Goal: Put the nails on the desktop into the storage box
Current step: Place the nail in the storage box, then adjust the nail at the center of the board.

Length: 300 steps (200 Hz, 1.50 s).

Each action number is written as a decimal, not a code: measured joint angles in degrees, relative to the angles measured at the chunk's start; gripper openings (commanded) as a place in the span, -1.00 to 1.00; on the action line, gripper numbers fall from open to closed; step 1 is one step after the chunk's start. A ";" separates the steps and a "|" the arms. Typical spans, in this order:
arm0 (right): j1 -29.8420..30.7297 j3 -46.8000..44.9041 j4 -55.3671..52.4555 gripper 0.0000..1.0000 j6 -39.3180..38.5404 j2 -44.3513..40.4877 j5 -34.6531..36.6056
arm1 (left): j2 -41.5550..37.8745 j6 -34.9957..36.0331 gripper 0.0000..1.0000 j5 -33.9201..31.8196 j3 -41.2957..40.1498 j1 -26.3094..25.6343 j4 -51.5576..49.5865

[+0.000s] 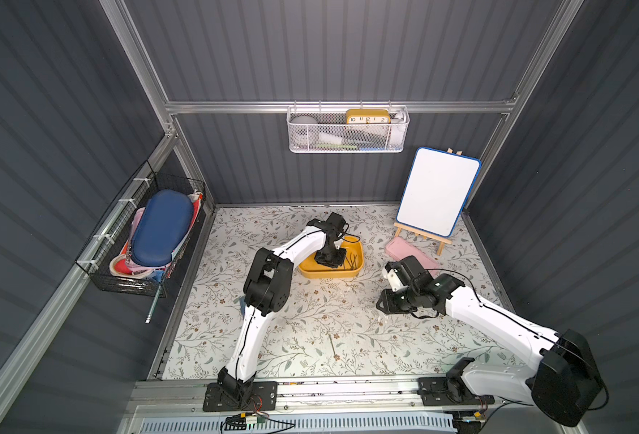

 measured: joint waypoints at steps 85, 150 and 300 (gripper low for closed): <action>0.00 -0.55 1.07 -0.30 0.17 -0.02 -2.99 | -0.74 0.81 -0.36 -2.89 0.13 -0.07 -0.17; 0.00 -0.79 1.44 -0.30 0.63 -0.02 -5.57 | -18.97 -4.63 -0.21 -7.32 -4.46 -5.79 -2.27; 1.79 -1.81 1.68 -0.30 2.54 3.37 -6.38 | -43.21 -39.47 -0.19 2.45 -53.86 -31.89 5.03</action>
